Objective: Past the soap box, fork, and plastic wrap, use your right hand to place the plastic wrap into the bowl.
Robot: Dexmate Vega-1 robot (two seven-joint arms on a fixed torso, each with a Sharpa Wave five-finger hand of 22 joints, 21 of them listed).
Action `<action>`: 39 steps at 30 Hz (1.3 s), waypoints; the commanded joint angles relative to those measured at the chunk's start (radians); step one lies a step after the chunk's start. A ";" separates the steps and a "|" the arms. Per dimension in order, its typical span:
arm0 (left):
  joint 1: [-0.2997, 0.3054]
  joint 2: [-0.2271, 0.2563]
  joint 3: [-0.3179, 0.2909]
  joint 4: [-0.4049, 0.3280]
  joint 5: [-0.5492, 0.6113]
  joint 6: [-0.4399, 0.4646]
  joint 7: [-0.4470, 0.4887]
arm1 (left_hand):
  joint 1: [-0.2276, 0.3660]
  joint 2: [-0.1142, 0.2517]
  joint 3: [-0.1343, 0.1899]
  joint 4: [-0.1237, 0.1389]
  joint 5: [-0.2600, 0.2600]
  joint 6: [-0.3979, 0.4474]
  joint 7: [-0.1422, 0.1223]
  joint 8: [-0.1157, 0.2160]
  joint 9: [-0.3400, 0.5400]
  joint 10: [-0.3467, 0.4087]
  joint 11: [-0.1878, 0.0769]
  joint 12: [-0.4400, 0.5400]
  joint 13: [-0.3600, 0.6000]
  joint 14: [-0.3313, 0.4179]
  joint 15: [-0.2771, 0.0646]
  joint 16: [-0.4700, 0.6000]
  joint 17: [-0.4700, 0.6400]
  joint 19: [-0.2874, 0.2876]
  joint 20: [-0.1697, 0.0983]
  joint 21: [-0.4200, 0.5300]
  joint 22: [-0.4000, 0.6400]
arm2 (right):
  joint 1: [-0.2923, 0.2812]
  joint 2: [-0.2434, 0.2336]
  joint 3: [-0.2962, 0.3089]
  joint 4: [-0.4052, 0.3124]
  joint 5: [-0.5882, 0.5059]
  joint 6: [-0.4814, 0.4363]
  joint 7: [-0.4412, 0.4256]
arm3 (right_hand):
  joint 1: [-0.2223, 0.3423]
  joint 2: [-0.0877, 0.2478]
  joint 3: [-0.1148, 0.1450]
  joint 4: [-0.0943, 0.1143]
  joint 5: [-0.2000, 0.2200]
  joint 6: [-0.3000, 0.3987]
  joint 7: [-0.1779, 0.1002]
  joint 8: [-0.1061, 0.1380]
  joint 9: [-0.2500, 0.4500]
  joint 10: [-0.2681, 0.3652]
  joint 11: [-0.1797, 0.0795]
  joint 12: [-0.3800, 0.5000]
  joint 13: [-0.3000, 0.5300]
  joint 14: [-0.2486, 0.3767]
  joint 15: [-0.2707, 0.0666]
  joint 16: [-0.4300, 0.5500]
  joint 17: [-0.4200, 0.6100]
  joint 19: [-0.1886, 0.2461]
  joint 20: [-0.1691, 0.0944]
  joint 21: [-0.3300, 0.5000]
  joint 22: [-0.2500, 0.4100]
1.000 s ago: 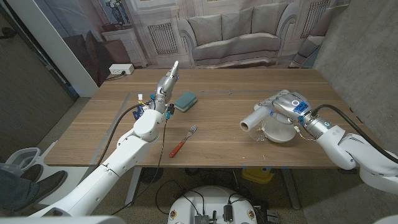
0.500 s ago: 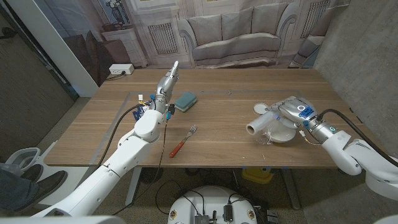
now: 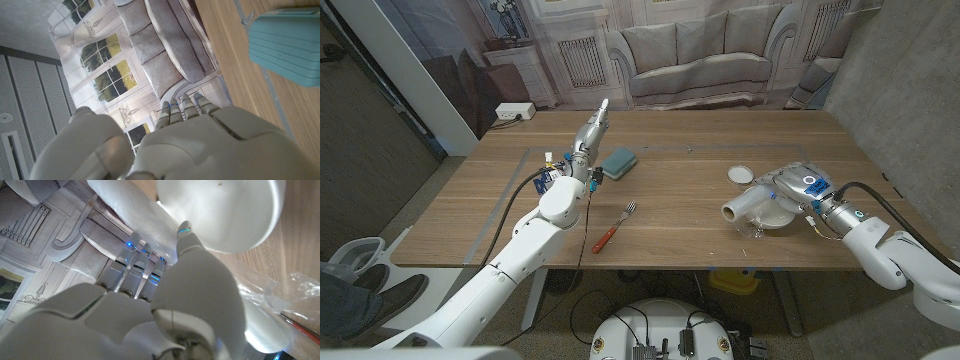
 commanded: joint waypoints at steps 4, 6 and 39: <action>-0.009 -0.014 0.012 0.024 -0.002 0.000 -0.002 | 0.004 0.003 -0.011 0.001 0.002 0.008 0.002 -0.003 0.005 0.005 0.001 -0.002 0.002 -0.002 -0.003 -0.002 0.004 -0.008 0.000 0.001 0.006 | 0.007 0.016 -0.013 0.016 -0.016 0.016 0.035 | -0.035 0.039 0.128 0.124 0.006 0.140 0.021 0.000 0.003 0.063 0.002 -0.001 0.005 0.013 -0.152 -0.005 0.004 0.009 -0.162 0.010 0.003; -0.010 -0.014 0.013 0.025 -0.002 0.002 -0.001 | 0.004 0.003 -0.011 0.000 0.002 0.008 0.001 -0.003 0.005 0.007 0.002 -0.001 0.002 -0.002 -0.003 -0.002 0.004 -0.008 0.000 0.001 0.006 | 0.006 0.017 -0.016 0.017 -0.018 0.013 0.035 | -0.035 0.039 0.128 0.124 0.006 0.140 0.021 0.000 0.003 0.063 0.001 -0.001 0.005 0.013 -0.152 -0.005 0.004 0.008 -0.162 0.010 0.003; -0.038 -0.026 0.029 0.064 -0.009 -0.012 -0.025 | 0.008 0.007 -0.018 0.000 0.001 0.010 0.000 -0.003 0.005 0.005 0.001 -0.002 0.002 -0.005 -0.005 -0.002 0.004 -0.012 0.004 0.000 0.006 | -0.010 0.020 -0.067 0.005 -0.006 -0.040 0.012 | -0.062 -0.028 0.097 0.105 0.004 0.140 0.027 -0.009 0.002 0.069 0.010 -0.014 0.006 0.021 -0.150 -0.014 -0.001 0.016 -0.160 0.026 -0.007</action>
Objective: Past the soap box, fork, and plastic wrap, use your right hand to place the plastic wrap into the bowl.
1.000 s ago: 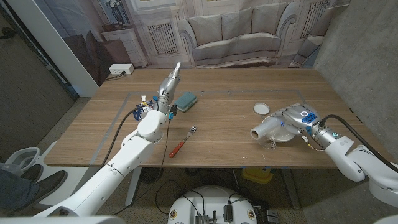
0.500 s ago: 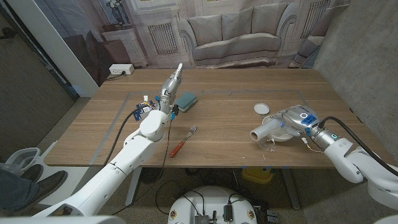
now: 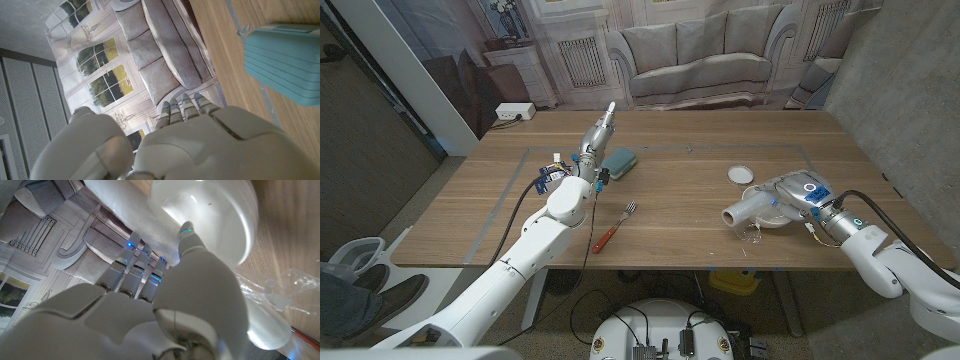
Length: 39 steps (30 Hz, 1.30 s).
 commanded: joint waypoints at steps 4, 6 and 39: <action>0.005 0.005 -0.004 -0.004 -0.003 -0.006 -0.001 | 0.004 0.003 -0.009 -0.001 0.001 0.010 -0.001 -0.003 0.005 0.005 0.000 -0.002 0.002 -0.005 -0.004 -0.002 0.004 -0.008 0.001 0.000 0.006 | -0.008 -0.005 -0.024 -0.012 0.000 -0.017 -0.019 | -0.025 -0.003 0.097 0.092 0.005 0.119 0.031 0.000 0.002 0.052 0.017 -0.005 -0.001 0.010 -0.149 -0.003 0.002 0.010 -0.155 0.009 0.000; 0.006 0.005 -0.005 -0.004 -0.004 -0.009 -0.002 | 0.004 0.004 -0.009 -0.001 0.001 0.010 -0.002 -0.003 0.005 0.004 0.000 -0.002 0.002 -0.005 -0.005 -0.002 0.004 -0.009 0.001 0.000 0.006 | -0.008 -0.007 -0.025 -0.012 0.000 -0.017 -0.025 | -0.028 -0.010 0.092 0.089 0.005 0.111 0.030 -0.003 0.002 0.050 0.018 -0.007 -0.001 0.009 -0.146 -0.005 0.001 0.009 -0.155 0.010 -0.002; 0.019 0.003 -0.009 0.000 -0.008 -0.031 -0.006 | 0.008 0.007 -0.015 -0.002 0.000 0.010 -0.003 -0.003 0.005 0.006 0.000 -0.002 0.003 -0.006 -0.006 -0.002 0.004 -0.010 0.003 0.000 0.006 | 0.020 -0.039 -0.084 -0.023 -0.002 -0.069 -0.020 | -0.111 -0.061 0.035 0.087 0.025 -0.019 0.032 -0.021 0.002 -0.058 0.029 -0.034 0.003 -0.099 -0.135 -0.025 0.002 -0.062 -0.153 -0.018 -0.022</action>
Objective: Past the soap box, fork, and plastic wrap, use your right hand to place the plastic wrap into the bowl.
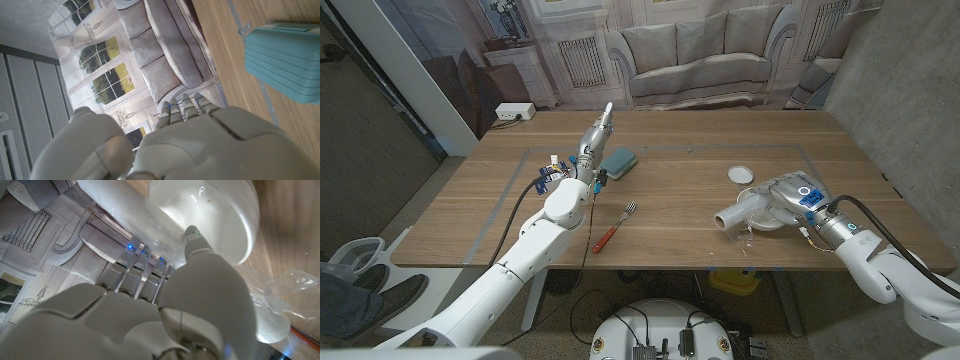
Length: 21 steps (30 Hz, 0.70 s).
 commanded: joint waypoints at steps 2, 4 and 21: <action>0.001 -0.004 0.000 0.007 -0.001 -0.007 -0.002 | 0.003 0.002 -0.007 -0.002 0.000 0.010 -0.003 -0.003 0.005 0.005 0.001 -0.002 0.003 -0.002 -0.002 -0.002 0.004 -0.007 0.000 0.000 0.006 | 0.003 -0.014 -0.021 -0.003 0.008 -0.036 -0.001 | -0.021 0.003 -0.006 0.025 0.012 -0.027 -0.001 0.004 0.002 -0.021 -0.003 0.000 0.003 -0.025 -0.153 -0.003 0.002 -0.020 -0.144 -0.012 0.001; 0.001 -0.004 0.000 0.007 -0.001 -0.006 -0.002 | 0.003 0.003 -0.007 -0.002 0.000 0.010 -0.003 -0.003 0.005 0.006 0.001 -0.002 0.003 -0.002 -0.003 -0.002 0.004 -0.007 0.000 0.000 0.006 | 0.002 -0.016 -0.023 -0.003 0.009 -0.039 -0.004 | -0.026 0.002 -0.008 0.024 0.015 -0.041 -0.008 0.005 0.002 -0.039 -0.014 -0.001 0.003 -0.041 -0.152 -0.002 0.003 -0.033 -0.139 -0.018 -0.001; -0.004 -0.006 0.005 0.011 -0.001 0.000 -0.006 | 0.006 0.005 -0.009 -0.002 0.000 0.010 -0.003 -0.003 0.005 0.006 0.000 -0.002 0.003 -0.002 -0.003 -0.002 0.004 -0.008 0.001 0.001 0.006 | 0.013 -0.035 -0.053 -0.005 0.019 -0.071 -0.015 | -0.047 0.000 -0.018 0.012 0.026 -0.164 -0.038 -0.004 0.003 -0.166 -0.003 -0.007 0.007 -0.141 -0.125 -0.003 0.007 -0.100 -0.110 -0.049 -0.005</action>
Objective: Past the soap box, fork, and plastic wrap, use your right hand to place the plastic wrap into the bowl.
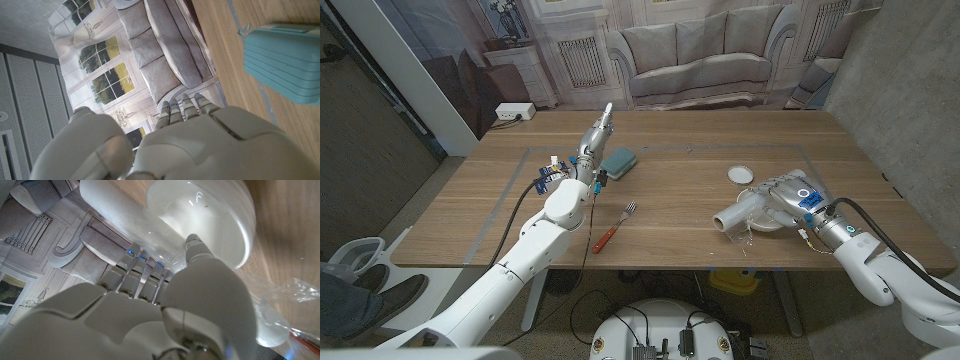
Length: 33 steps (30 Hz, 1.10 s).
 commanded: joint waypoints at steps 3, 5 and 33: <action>-0.005 -0.002 0.006 0.004 0.000 0.003 -0.002 | 0.006 0.005 -0.007 0.001 0.000 0.006 0.001 -0.003 0.005 0.006 -0.001 -0.002 0.003 -0.002 -0.001 -0.001 0.004 -0.008 0.001 0.001 0.006 | 0.008 -0.016 -0.023 -0.001 0.011 -0.027 -0.012 | 0.000 -0.008 -0.004 -0.008 0.010 -0.054 -0.011 -0.004 0.001 -0.036 0.003 -0.003 0.005 -0.024 -0.131 -0.002 0.003 -0.015 -0.116 -0.009 0.004; -0.005 -0.002 0.005 0.002 0.001 0.004 -0.001 | 0.006 0.005 -0.007 0.000 -0.001 0.007 0.001 -0.003 0.005 0.005 -0.001 -0.002 0.003 -0.002 -0.002 -0.002 0.004 -0.008 0.001 0.001 0.006 | 0.009 -0.016 -0.026 -0.001 0.016 -0.031 -0.015 | -0.001 -0.008 -0.005 -0.009 0.011 -0.066 -0.013 -0.005 0.001 -0.042 0.001 -0.002 0.005 -0.027 -0.130 -0.001 0.003 -0.017 -0.113 -0.010 0.004; -0.016 -0.008 0.011 0.017 -0.002 0.006 -0.007 | 0.010 0.008 -0.012 0.000 -0.002 0.008 -0.001 -0.003 0.005 0.005 0.000 -0.002 0.003 -0.003 -0.003 -0.002 0.004 -0.007 0.003 0.001 0.006 | 0.006 -0.039 -0.029 -0.008 0.046 -0.061 -0.065 | -0.025 -0.015 -0.015 -0.019 0.021 -0.260 -0.006 0.002 0.001 -0.153 0.027 -0.001 0.007 -0.071 -0.105 0.000 0.002 -0.035 -0.097 -0.024 0.003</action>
